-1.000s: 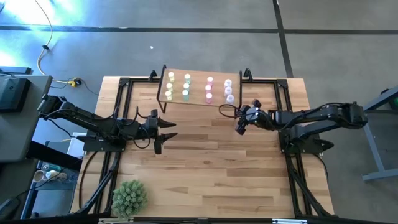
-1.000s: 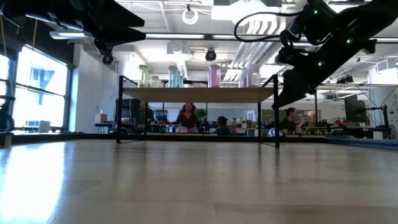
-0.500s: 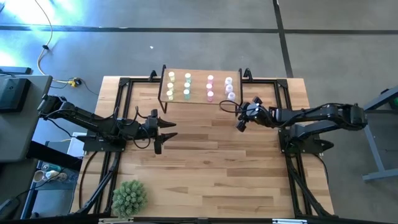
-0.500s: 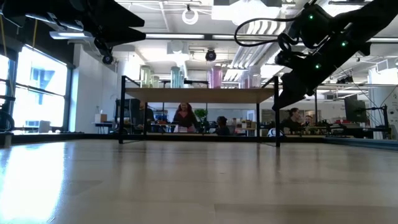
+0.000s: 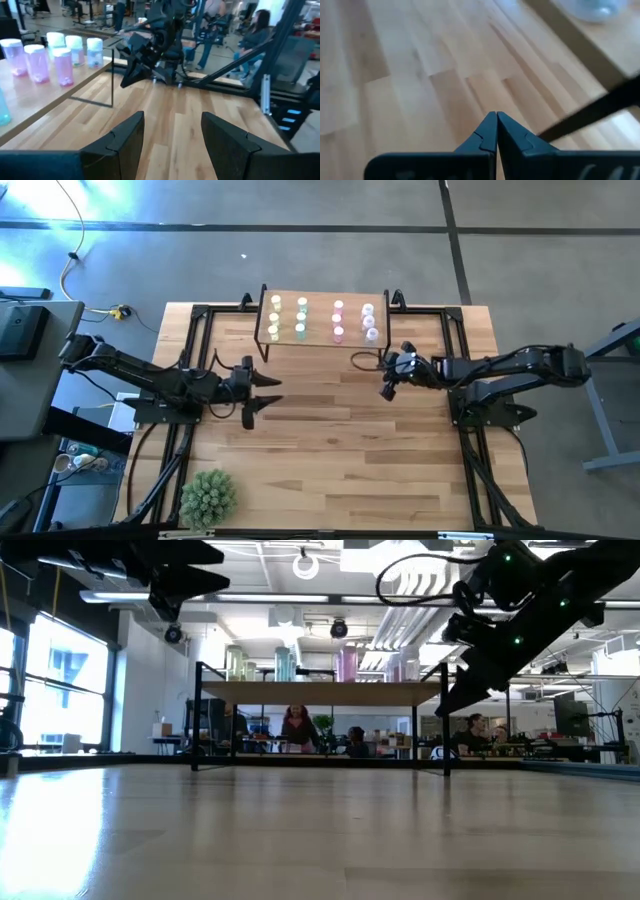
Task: Pick and place medicine bottles onto shelf by color
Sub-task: Adjust the pill bottles on the shelf
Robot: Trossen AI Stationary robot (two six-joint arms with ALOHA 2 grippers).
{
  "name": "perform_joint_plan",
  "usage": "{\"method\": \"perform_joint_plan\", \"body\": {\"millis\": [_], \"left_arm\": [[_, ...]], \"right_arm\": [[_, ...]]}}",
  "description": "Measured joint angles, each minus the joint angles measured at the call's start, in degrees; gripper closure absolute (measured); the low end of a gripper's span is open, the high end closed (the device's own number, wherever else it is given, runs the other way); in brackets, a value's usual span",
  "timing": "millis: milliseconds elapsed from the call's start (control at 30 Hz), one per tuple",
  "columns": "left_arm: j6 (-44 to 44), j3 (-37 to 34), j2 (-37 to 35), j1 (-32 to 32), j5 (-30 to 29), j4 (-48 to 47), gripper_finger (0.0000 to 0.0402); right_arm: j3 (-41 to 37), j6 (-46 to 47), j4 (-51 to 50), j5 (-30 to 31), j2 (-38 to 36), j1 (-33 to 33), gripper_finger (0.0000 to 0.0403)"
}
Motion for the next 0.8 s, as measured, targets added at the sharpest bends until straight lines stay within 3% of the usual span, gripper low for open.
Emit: {"method": "perform_joint_plan", "body": {"millis": [167,400,567,800], "left_arm": [[0.01,0.0,-5.23,0.0,0.14,-3.47,0.0216],[0.01,0.0,-10.03,0.02,-0.19,-6.86,0.0216],[0.01,0.0,-10.41,0.01,-0.3,-8.23,0.0216],[0.01,0.0,-10.41,0.02,-0.32,-10.7,0.0216]], "right_arm": [[2.55,-0.12,0.01,2.73,0.0,3.79,0.0403],[12.34,-5.31,-0.46,9.97,0.0,5.48,0.0403],[20.47,-6.73,-5.94,13.46,-0.02,5.31,0.0403],[29.36,-2.69,-17.19,23.31,-0.04,5.26,0.0403]]}}
